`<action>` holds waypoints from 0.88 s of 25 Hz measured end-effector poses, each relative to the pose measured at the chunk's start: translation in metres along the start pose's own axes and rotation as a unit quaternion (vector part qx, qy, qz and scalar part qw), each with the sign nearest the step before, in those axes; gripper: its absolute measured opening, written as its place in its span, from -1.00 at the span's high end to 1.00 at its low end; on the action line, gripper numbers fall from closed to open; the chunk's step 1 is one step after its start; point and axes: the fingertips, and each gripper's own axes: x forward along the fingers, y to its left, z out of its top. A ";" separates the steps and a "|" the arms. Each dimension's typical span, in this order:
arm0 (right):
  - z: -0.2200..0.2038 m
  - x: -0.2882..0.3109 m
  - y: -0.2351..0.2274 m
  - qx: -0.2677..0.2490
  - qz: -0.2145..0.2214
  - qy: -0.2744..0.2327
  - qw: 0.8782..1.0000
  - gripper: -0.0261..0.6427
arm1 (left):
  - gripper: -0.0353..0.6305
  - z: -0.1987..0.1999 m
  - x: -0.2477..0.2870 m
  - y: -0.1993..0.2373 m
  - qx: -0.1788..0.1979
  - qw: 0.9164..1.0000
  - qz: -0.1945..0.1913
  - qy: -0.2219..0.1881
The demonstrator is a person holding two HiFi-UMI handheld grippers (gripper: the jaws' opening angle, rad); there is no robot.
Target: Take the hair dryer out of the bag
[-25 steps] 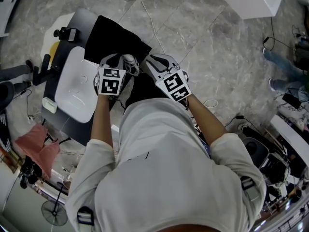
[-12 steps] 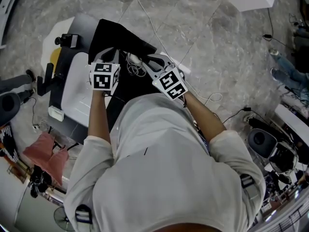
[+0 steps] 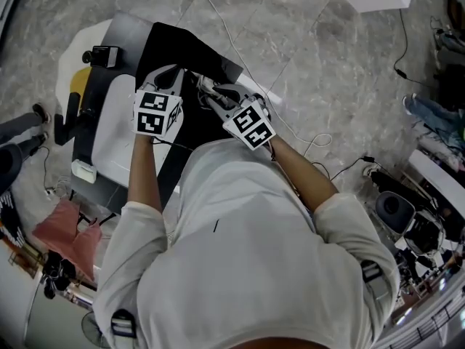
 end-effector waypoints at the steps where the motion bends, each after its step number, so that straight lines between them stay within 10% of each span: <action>1: -0.001 0.003 0.001 0.001 -0.001 0.003 1.000 0.68 | 0.80 -0.001 -0.001 -0.001 -0.005 1.000 -0.003 -0.003; 22: 0.007 0.062 -0.032 0.033 -0.066 0.019 0.997 0.13 | 0.80 -0.006 -0.010 -0.013 -0.014 0.998 -0.042 -0.033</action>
